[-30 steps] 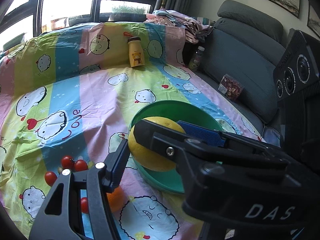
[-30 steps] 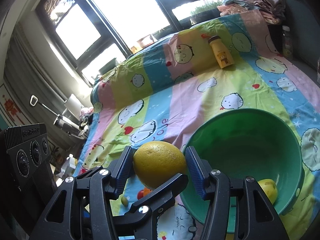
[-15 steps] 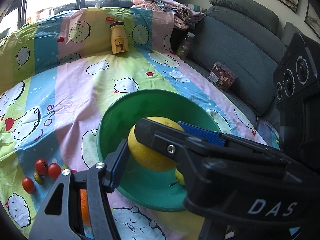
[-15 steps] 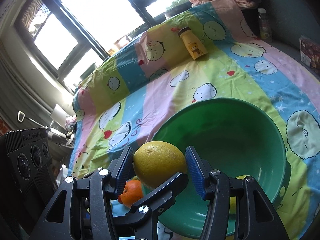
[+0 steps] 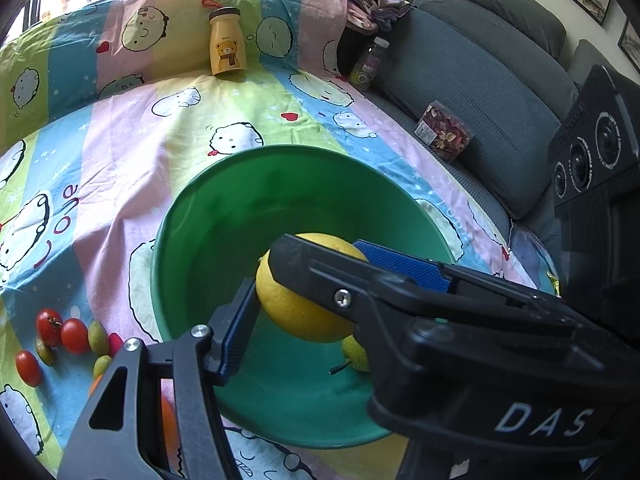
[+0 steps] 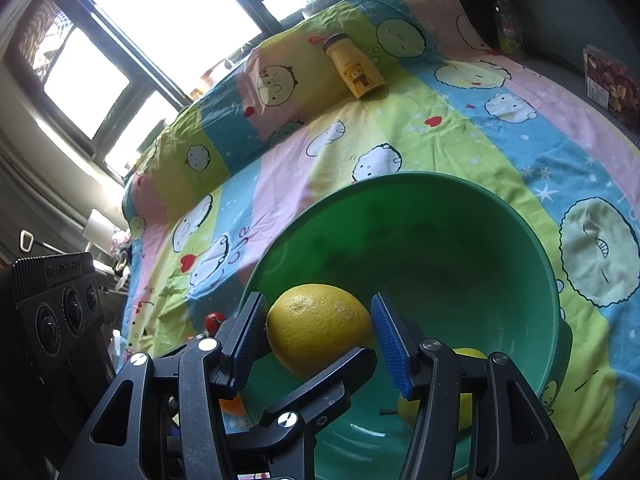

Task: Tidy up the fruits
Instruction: 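Lower the lemon into the basin beside the pear and open the right gripper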

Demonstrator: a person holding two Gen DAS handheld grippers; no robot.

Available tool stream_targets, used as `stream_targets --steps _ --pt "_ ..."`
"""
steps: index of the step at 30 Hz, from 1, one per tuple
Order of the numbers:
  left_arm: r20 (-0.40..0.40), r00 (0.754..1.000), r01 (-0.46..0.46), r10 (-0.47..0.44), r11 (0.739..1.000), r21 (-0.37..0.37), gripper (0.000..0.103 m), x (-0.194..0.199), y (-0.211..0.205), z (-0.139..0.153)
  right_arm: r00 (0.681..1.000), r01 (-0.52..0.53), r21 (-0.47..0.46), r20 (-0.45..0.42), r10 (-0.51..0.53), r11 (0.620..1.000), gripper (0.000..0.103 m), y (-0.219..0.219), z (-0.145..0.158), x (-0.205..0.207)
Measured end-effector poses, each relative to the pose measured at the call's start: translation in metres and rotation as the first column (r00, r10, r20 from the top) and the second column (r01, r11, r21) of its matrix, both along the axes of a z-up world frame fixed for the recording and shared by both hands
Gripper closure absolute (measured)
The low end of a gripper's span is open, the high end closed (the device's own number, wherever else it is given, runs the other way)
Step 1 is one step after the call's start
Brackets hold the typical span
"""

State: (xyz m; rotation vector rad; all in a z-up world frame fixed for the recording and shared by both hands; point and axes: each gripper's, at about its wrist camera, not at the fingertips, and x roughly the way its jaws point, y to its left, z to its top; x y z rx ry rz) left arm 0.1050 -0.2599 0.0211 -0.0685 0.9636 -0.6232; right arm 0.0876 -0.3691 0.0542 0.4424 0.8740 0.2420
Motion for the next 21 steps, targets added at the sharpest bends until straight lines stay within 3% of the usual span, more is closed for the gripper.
stream_targets --steps 21 --pt "-0.028 1.0 0.014 -0.014 0.999 0.029 0.045 0.0047 -0.0059 -0.0075 0.998 0.029 0.011 -0.052 -0.029 1.0 0.045 -0.0072 -0.0094 0.0035"
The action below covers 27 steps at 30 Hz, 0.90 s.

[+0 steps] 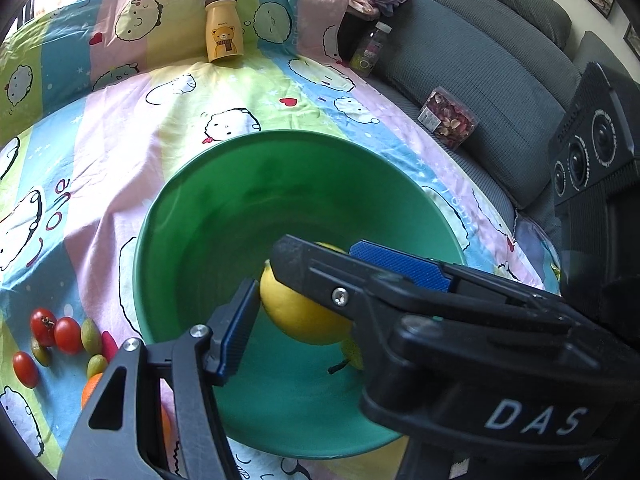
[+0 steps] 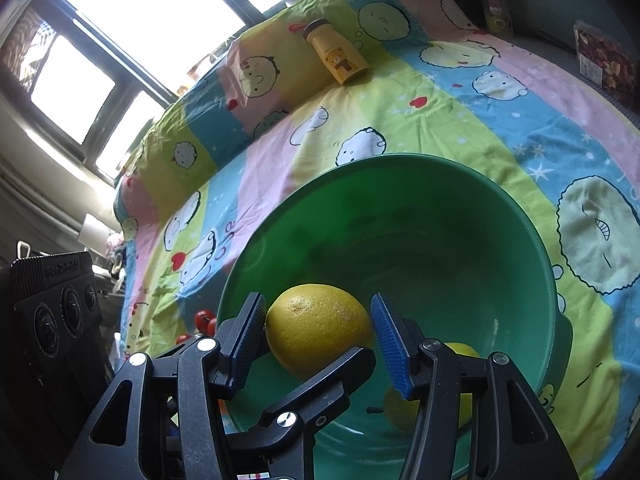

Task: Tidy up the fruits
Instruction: 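Lower the lemon into the basin beside the pear and open the right gripper, then move the right gripper back toward the red cherry tomatoes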

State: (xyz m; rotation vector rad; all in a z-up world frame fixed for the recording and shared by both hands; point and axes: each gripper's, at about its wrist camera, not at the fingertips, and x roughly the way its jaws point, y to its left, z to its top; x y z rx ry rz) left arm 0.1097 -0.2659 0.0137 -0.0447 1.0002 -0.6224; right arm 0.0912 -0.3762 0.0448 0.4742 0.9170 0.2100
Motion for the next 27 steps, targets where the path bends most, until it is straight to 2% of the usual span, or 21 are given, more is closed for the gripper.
stream_targets --steps 9,15,18,22,27 --pt "-0.019 1.0 -0.02 0.019 0.999 -0.05 0.041 -0.007 0.015 0.01 0.999 0.035 -0.004 0.011 -0.035 0.999 0.045 -0.003 0.004 -0.002" --pt "0.038 0.997 -0.067 0.07 0.994 -0.089 0.027 -0.024 0.042 0.032 0.997 0.048 -0.018 0.057 -0.047 0.999 0.038 0.003 0.017 -0.01" --pt "0.058 0.99 -0.124 0.132 0.984 -0.125 0.018 -0.033 0.069 0.043 0.995 0.044 -0.022 0.094 -0.042 0.999 0.032 0.009 0.026 -0.016" --pt "0.094 0.965 -0.231 0.246 0.962 -0.148 0.015 -0.048 0.115 0.055 0.989 0.007 0.005 0.145 -0.008 1.0 0.028 0.023 0.037 -0.021" --pt "0.157 0.901 -0.389 0.404 0.914 -0.117 0.006 -0.071 0.179 0.06 0.981 -0.027 0.015 0.194 0.024 1.0 0.02 0.045 0.047 -0.026"
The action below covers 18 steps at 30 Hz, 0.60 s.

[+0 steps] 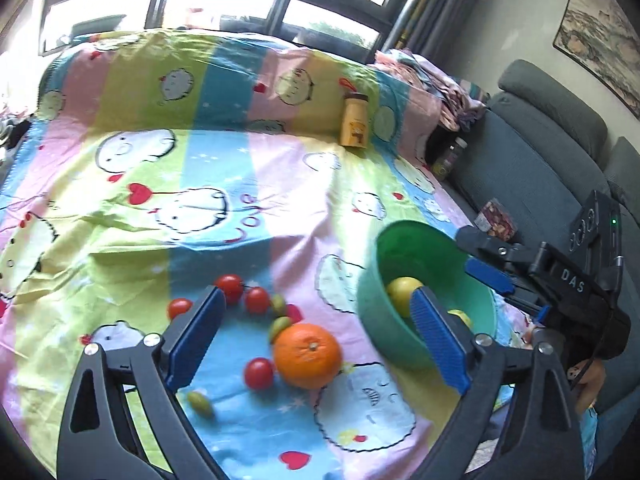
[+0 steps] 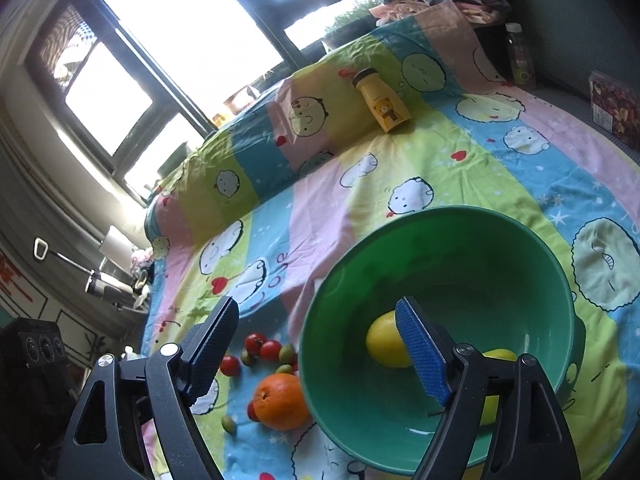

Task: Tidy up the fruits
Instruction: 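Move the right gripper back toward the red cherry tomatoes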

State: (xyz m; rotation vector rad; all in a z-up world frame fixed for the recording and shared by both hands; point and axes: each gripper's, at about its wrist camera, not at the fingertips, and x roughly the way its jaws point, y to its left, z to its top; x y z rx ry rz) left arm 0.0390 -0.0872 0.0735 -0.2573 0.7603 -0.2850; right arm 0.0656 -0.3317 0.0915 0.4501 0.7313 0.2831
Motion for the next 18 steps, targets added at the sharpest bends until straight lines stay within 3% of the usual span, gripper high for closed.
stream_targets --steps 5,9,14,18 --pt "0.0 0.988 -0.155 0.155 0.987 -0.052 0.001 -0.015 0.065 -0.009 0.999 -0.043 -0.018 0.003 0.043 0.999 0.02 0.029 0.002 0.002" --pt "-0.033 0.973 -0.23 0.228 0.971 -0.068 0.001 -0.019 0.099 -0.03 0.994 -0.112 -0.031 -0.01 0.112 0.993 0.02 0.06 -0.002 0.008" --pt "-0.072 0.969 -0.24 0.235 0.968 -0.073 0.001 -0.015 0.11 -0.053 0.981 -0.191 -0.056 -0.057 0.188 0.98 0.02 0.102 -0.019 0.02" --pt "-0.087 0.975 -0.21 0.206 0.977 -0.037 0.001 -0.005 0.104 -0.063 0.964 -0.24 -0.066 -0.135 0.229 0.969 0.02 0.13 -0.04 0.034"
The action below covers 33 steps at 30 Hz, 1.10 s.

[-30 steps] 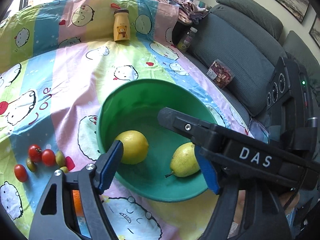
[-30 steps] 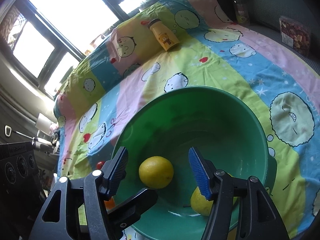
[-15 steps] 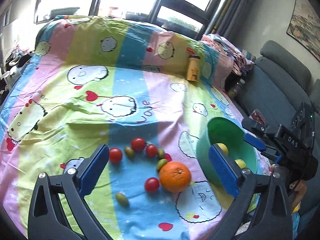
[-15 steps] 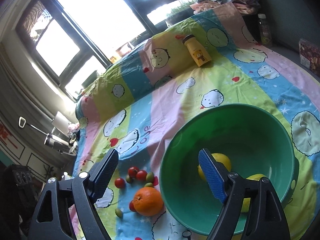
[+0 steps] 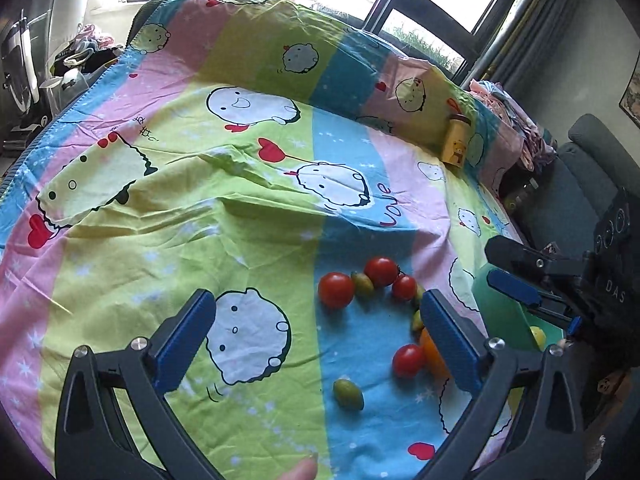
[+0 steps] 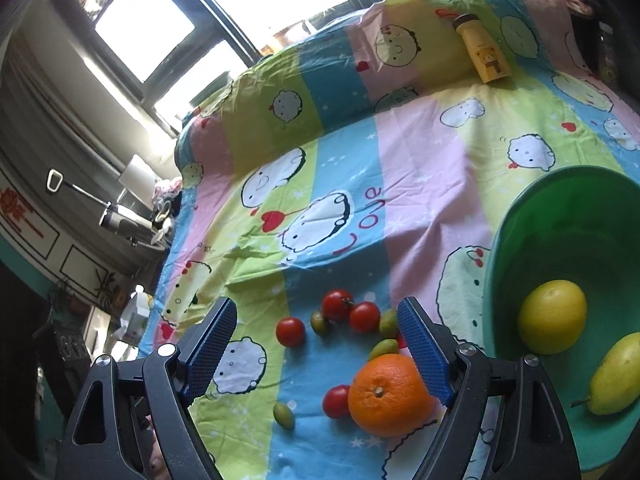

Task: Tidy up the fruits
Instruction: 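Move the right gripper back toward the red cherry tomatoes, then close the left gripper on a red cherry tomato while the right gripper grasps another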

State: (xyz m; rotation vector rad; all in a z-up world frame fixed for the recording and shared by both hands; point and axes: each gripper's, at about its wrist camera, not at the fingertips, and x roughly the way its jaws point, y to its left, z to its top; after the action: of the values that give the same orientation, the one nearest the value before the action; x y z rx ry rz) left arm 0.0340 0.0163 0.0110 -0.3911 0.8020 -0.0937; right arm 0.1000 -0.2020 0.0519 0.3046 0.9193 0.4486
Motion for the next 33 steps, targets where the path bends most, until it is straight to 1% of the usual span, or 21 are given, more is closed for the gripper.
stream_targets --steps 3,4,5,6,8,9,10,13,14,15,17,19,22,24,26,27,28,29,30,33 --pt "-0.013 1.0 0.016 -0.016 1.0 -0.002 0.002 0.006 -0.002 -0.007 0.999 -0.013 -0.06 -0.032 0.012 0.998 0.02 0.017 -0.011 0.009" --pt "-0.021 1.0 0.014 -0.014 1.0 0.0 0.003 0.009 -0.002 -0.009 0.999 -0.014 -0.078 -0.041 0.011 0.997 0.022 0.021 -0.014 0.013" --pt "-0.028 1.0 0.012 -0.012 1.0 0.001 0.004 0.01 -0.003 -0.01 0.999 -0.021 -0.096 -0.052 0.016 0.995 0.03 0.025 -0.016 0.016" --pt "-0.031 0.999 0.017 -0.017 1.0 0.0 0.006 0.014 -0.004 -0.01 0.997 -0.029 -0.113 -0.067 0.021 0.993 0.043 0.028 -0.018 0.021" --pt "-0.06 0.998 0.031 -0.031 1.0 -0.002 0.012 0.025 -0.006 -0.011 0.995 -0.049 -0.141 -0.097 0.035 0.989 0.053 0.034 -0.021 0.031" --pt "-0.082 0.996 0.035 -0.036 0.999 -0.009 0.02 0.032 -0.008 -0.01 0.993 -0.066 -0.161 -0.105 0.05 0.985 0.056 0.037 -0.022 0.037" --pt "-0.102 0.994 0.037 -0.039 0.999 -0.019 0.026 0.039 -0.009 -0.009 0.992 -0.079 -0.184 -0.109 0.059 0.98 0.056 0.041 -0.022 0.043" --pt "-0.11 0.991 0.068 -0.07 0.997 -0.025 0.03 0.053 -0.017 -0.01 0.993 -0.097 -0.249 -0.094 0.076 0.964 0.059 0.052 -0.022 0.056" --pt "-0.112 0.991 0.07 -0.074 0.997 -0.031 0.03 0.055 -0.017 -0.013 0.992 -0.102 -0.255 -0.095 0.08 0.962 0.059 0.054 -0.025 0.058" --pt "-0.121 0.99 0.07 -0.074 0.997 -0.041 0.033 0.057 -0.017 -0.018 0.991 -0.111 -0.254 -0.102 0.087 0.961 0.059 0.055 -0.028 0.06" --pt "-0.159 0.985 0.065 -0.071 0.997 -0.047 0.042 0.061 -0.019 -0.028 0.988 -0.111 -0.245 -0.131 0.081 0.963 0.059 0.053 -0.038 0.065" --pt "-0.192 0.979 0.07 -0.074 0.997 -0.028 0.049 0.063 -0.021 -0.036 0.986 -0.094 -0.243 -0.159 0.056 0.966 0.059 0.049 -0.044 0.07" --pt "-0.195 0.977 0.079 -0.081 0.997 -0.017 0.05 0.061 -0.022 -0.041 0.982 -0.102 -0.212 -0.181 0.063 0.972 0.059 0.047 -0.048 0.071" --pt "-0.207 0.976 0.071 -0.07 0.997 -0.005 0.05 0.062 -0.021 -0.043 0.981 -0.117 -0.216 -0.175 0.08 0.969 0.059 0.05 -0.048 0.069" --pt "-0.21 0.975 0.062 -0.069 0.997 -0.041 0.051 0.063 -0.017 -0.046 0.983 -0.123 -0.232 -0.164 0.086 0.965 0.059 0.054 -0.047 0.068" --pt "-0.218 0.974 0.058 -0.07 0.997 -0.059 0.052 0.064 -0.015 -0.048 0.983 -0.126 -0.237 -0.164 0.088 0.963 0.059 0.055 -0.048 0.067" --pt "-0.227 0.971 0.058 -0.072 0.996 -0.07 0.055 0.065 -0.015 -0.049 0.981 -0.131 -0.237 -0.168 0.092 0.963 0.059 0.056 -0.049 0.067" --pt "-0.233 0.97 0.06 -0.074 0.996 -0.069 0.058 0.065 -0.016 -0.05 0.98 -0.137 -0.237 -0.175 0.096 0.962 0.06 0.058 -0.052 0.068" --pt "-0.231 0.97 0.065 -0.078 0.996 -0.064 0.06 0.064 -0.017 -0.05 0.978 -0.14 -0.243 -0.184 0.096 0.96 0.063 0.059 -0.054 0.068" --pt "-0.21 0.974 0.07 -0.08 0.996 -0.055 0.062 0.062 -0.02 -0.049 0.978 -0.134 -0.276 -0.191 0.082 0.952 0.066 0.061 -0.06 0.069"
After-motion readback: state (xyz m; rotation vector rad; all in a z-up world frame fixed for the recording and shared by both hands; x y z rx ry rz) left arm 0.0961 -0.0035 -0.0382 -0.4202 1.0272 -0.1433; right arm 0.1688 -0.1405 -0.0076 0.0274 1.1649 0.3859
